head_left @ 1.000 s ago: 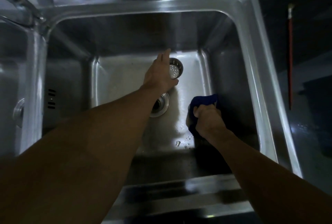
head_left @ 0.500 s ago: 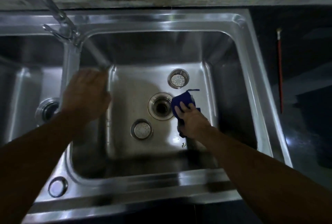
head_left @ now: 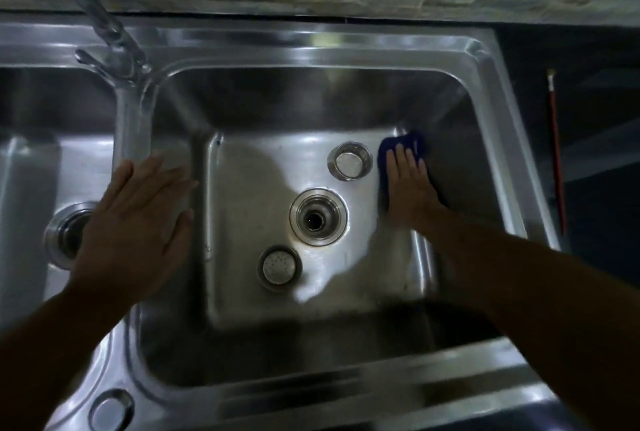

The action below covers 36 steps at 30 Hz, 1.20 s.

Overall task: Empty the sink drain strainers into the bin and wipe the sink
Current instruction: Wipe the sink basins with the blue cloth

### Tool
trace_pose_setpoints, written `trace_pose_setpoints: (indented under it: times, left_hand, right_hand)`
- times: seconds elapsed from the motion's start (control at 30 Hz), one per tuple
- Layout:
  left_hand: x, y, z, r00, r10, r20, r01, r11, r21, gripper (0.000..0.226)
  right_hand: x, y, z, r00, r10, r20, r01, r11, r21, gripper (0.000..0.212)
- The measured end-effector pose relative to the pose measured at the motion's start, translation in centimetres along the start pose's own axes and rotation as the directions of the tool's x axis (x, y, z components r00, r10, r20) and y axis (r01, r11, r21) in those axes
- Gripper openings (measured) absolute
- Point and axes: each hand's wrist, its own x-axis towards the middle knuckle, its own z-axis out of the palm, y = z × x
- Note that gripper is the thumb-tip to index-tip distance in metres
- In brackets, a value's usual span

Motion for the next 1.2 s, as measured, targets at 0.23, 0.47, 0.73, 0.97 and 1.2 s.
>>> trace_pose_setpoints:
  times: [0.23, 0.47, 0.73, 0.97, 1.2]
  left_hand:
    - [0.3, 0.2, -0.1, 0.997, -0.018, -0.07, 0.016, 0.999, -0.038, 0.042]
    - [0.2, 0.7, -0.8, 0.999, -0.049, -0.01, 0.049, 0.998, -0.044, 0.044]
    - [0.1, 1.1, -1.3, 0.998, -0.058, -0.026, 0.055, 0.995, -0.078, 0.038]
    - [0.2, 1.2, -1.5, 0.999, -0.046, 0.0, 0.046, 0.998, -0.049, 0.039]
    - [0.6, 1.1, -1.6, 0.996, -0.05, 0.075, 0.05, 0.999, 0.002, 0.047]
  right_hand:
    - [1.4, -0.1, -1.5, 0.999, 0.005, 0.052, -0.005, 1.0, 0.0, 0.077]
    - [-9.9, -0.1, -0.5, 0.9, -0.059, 0.432, 0.079, 0.997, -0.028, 0.094]
    - [-12.4, -2.3, 1.0, 0.805, -0.495, 0.327, 0.487, 0.866, 0.113, 0.037]
    - [-11.1, -6.0, 1.9, 0.461, -0.75, 0.475, 0.765, 0.607, 0.215, 0.066]
    - [-10.1, 0.3, 0.8, 0.868, -0.381, 0.318, 0.306, 0.915, 0.263, 0.085]
